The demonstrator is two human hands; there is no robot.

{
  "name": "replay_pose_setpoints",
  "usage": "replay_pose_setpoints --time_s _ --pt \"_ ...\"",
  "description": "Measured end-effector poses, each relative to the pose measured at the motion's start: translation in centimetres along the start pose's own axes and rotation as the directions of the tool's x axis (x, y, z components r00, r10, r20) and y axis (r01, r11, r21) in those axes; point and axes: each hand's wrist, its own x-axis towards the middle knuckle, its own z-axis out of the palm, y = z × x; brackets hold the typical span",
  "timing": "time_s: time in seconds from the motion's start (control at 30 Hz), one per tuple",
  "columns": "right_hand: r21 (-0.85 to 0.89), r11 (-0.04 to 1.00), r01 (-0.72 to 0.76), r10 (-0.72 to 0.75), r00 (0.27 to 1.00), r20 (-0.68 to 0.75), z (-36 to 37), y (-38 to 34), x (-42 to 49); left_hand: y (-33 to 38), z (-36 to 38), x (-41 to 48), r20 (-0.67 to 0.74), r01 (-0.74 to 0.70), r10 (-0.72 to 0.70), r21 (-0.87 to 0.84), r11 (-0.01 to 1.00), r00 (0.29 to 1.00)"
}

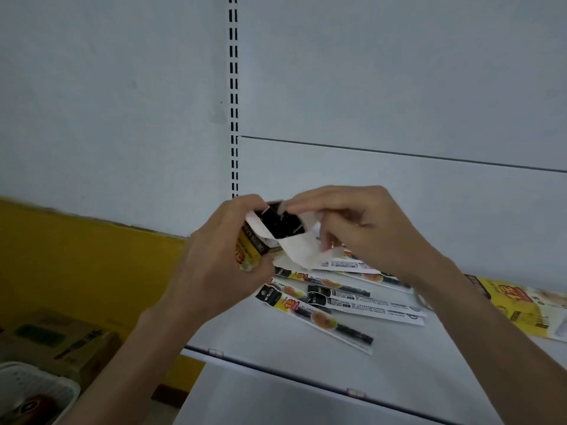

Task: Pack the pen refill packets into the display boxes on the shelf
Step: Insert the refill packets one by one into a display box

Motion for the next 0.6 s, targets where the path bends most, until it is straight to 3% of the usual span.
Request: replay_pose_setpoints --time_s 0.03,0.1,0.13,0.2,0.27,0.3,0.43,0.6 --pt "0.109 0.994 0.003 0.011 0.992 -0.126 -0.7 0.7 -0.5 -0.2 -0.3 0.1 -0.010 0.013 -0.013 -0.002 1.000 1.000" --pt "0.126 0.990 -0.068 0.095 0.970 -0.225 -1.9 3.2 -1.5 -0.3 -0.8 0.0 -0.006 -0.007 0.007 -0.003 1.000 1.000" --pt "0.039 0.988 -0.152 0.157 0.969 -0.189 -2.4 4.6 -2.0 -0.2 -1.1 -0.1 -0.007 -0.028 0.028 0.007 1.000 1.000" --pt "-0.303 0.903 -0.304 0.340 0.938 0.073 -2.6 7.0 -3.0 -0.2 -1.5 -0.3 -0.017 -0.048 0.049 0.031 0.998 0.999" --pt "-0.496 0.799 -0.340 0.515 0.812 0.275 -1.7 8.8 -4.0 -0.2 -1.6 -0.4 -0.015 -0.034 0.035 0.051 0.998 0.999" --pt "-0.521 0.782 -0.343 0.546 0.780 0.306 -1.3 9.4 -4.3 -0.3 -1.6 -0.3 -0.011 -0.024 0.025 0.059 0.998 1.000" --pt "-0.600 0.724 -0.341 0.599 0.742 0.301 -0.6 10.4 -4.0 -0.5 -1.8 0.0 0.002 -0.002 0.002 0.054 0.999 1.000" --pt "-0.542 0.776 -0.323 0.520 0.813 0.261 -0.4 10.8 -4.1 -0.4 -2.2 0.0 -0.006 0.113 -0.113 -0.021 0.993 0.994"
